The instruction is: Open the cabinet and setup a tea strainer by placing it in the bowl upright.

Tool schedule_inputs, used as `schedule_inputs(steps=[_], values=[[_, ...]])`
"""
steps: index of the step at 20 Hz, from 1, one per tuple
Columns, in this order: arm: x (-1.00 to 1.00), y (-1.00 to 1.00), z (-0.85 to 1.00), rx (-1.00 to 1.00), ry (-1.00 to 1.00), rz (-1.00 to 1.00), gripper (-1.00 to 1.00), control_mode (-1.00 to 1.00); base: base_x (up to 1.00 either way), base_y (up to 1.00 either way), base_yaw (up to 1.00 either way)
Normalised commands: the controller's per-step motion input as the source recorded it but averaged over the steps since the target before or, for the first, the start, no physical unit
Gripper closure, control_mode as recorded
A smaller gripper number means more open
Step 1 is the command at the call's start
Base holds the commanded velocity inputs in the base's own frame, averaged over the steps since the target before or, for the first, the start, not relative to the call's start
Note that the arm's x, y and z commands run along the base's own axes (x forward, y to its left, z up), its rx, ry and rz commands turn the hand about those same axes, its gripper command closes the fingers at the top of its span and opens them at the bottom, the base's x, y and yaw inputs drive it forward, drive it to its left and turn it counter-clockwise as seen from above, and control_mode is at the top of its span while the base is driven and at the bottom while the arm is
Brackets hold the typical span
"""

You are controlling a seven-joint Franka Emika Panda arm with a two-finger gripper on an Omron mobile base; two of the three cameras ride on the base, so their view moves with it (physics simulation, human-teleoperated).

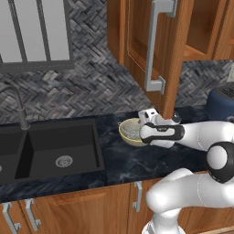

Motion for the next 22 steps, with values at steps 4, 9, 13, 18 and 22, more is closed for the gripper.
schedule_inputs(steps=[4,9,13,18,22], values=[[-0.27,-0.10,0.32,0.00,0.13,0.00,-1.00,-1.00,0.00,0.00,0.00],[-0.35,-0.17,0.59,-0.02,0.17,0.00,-1.00,-1.00,0.00,0.00,0.00],[-0.36,-0.17,0.74,-0.06,0.17,0.00,-1.00,-1.00,0.00,0.00,0.00],[-0.52,-0.27,0.45,-0.13,0.14,0.00,-1.00,-1.00,0.00,0.00,0.00],[-0.63,-0.43,0.17,-0.19,0.06,0.04,-1.00,-1.00,0.00,0.00,0.00]])
